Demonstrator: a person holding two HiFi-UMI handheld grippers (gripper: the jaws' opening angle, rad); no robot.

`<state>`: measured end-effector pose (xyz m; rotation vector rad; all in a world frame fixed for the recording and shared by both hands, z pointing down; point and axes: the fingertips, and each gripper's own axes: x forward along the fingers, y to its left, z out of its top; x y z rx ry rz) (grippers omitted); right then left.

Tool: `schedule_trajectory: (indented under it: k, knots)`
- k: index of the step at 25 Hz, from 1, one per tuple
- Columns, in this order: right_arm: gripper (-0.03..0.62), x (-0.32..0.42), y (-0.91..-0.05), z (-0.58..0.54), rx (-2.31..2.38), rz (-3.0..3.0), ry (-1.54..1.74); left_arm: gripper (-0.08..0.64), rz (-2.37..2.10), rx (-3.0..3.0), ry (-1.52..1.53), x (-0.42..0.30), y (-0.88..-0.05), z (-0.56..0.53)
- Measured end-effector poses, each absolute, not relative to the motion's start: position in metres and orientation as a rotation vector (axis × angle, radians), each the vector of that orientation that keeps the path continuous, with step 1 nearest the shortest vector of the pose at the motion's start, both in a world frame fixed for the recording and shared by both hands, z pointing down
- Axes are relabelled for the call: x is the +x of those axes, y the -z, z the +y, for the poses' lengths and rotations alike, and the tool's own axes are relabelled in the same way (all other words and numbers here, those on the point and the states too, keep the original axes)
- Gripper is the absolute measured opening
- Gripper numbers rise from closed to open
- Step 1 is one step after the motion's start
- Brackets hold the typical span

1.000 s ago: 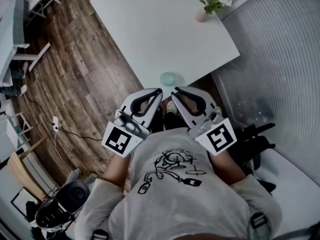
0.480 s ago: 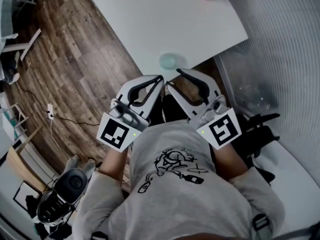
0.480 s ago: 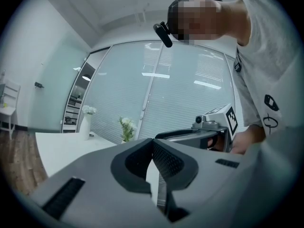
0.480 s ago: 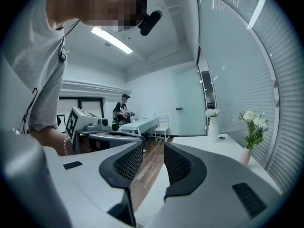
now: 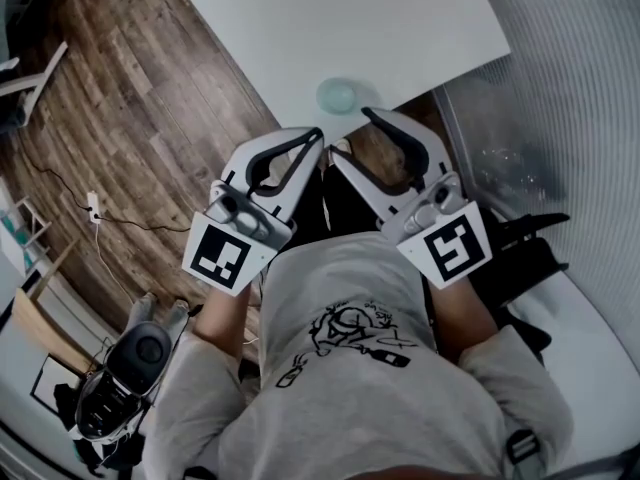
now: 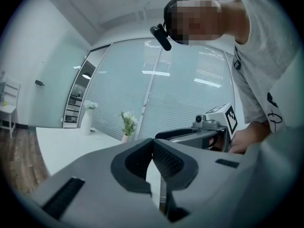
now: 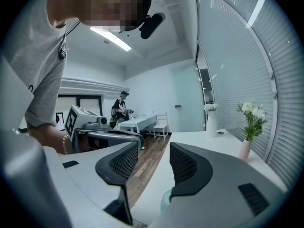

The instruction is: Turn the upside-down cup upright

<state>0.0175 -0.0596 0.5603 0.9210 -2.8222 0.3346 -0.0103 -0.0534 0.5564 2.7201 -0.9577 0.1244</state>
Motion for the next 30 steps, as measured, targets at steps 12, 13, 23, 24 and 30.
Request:
schedule_trajectory:
  k: [12,13,23,24,30]
  knots:
    - [0.265,0.013,-0.580,-0.063,0.929,-2.788,-0.307,0.005,-0.965,2.722,-0.121,-0.017,-0.572,-0.053]
    - [0.268,0.013,-0.580,-0.063,0.930,-2.785,-0.306,0.005,-0.965,2.721,-0.120,-0.017,-0.572,-0.053]
    - [0.288,0.016,-0.574,-0.044,0.936,-2.747,-0.307,0.005,-0.957,2.729,-0.114,-0.016,-0.559,-0.036]
    - [0.291,0.016,-0.575,-0.049,0.939,-2.741,-0.310,0.005,-0.956,2.725,-0.113,-0.016,-0.559,-0.041]
    - [0.302,0.014,-0.578,-0.066,0.931,-2.732,-0.310,0.005,-0.951,2.705,-0.123,-0.018,-0.562,-0.057]
